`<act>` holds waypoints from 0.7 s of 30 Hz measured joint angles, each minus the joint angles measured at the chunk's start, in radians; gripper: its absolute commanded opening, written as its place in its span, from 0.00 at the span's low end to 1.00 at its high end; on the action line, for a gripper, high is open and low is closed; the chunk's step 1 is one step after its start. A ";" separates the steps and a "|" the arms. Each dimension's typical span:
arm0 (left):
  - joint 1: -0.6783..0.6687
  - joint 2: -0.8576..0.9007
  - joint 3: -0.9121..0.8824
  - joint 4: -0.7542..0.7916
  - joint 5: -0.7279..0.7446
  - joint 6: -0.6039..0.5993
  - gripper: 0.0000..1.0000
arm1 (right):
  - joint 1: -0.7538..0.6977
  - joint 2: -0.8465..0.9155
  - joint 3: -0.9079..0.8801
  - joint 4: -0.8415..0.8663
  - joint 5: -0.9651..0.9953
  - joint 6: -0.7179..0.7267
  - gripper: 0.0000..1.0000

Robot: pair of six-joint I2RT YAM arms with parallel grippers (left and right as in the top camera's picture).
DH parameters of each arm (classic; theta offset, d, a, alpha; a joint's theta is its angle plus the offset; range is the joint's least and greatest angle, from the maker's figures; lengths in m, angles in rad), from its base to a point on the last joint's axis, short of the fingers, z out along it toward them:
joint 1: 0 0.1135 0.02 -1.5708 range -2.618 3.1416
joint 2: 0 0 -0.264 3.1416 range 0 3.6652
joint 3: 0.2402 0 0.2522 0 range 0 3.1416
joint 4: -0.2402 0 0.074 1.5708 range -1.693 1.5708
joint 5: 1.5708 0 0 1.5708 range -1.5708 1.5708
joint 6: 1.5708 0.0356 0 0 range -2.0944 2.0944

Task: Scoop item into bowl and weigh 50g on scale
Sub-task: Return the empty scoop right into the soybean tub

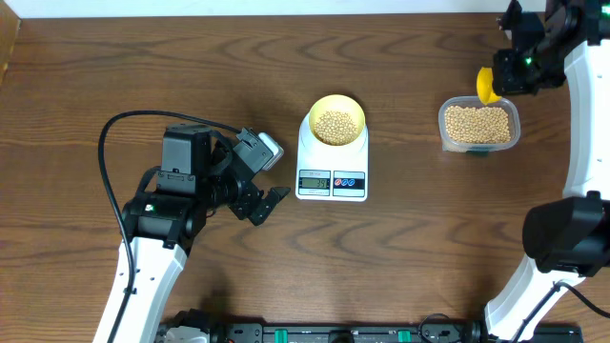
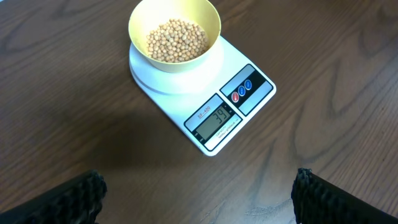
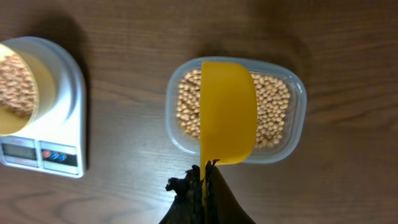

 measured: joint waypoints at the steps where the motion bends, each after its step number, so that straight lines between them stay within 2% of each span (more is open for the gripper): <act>1: 0.000 0.000 0.000 0.000 0.000 0.000 0.98 | -0.003 0.000 -0.013 0.013 0.001 -0.003 0.01; 12: 0.000 0.000 0.000 0.000 0.000 0.000 0.98 | -0.008 0.000 -0.297 0.198 0.089 -0.018 0.01; 21: 0.000 0.000 0.000 0.000 0.000 0.000 0.97 | -0.008 0.000 -0.383 0.260 0.230 -0.014 0.01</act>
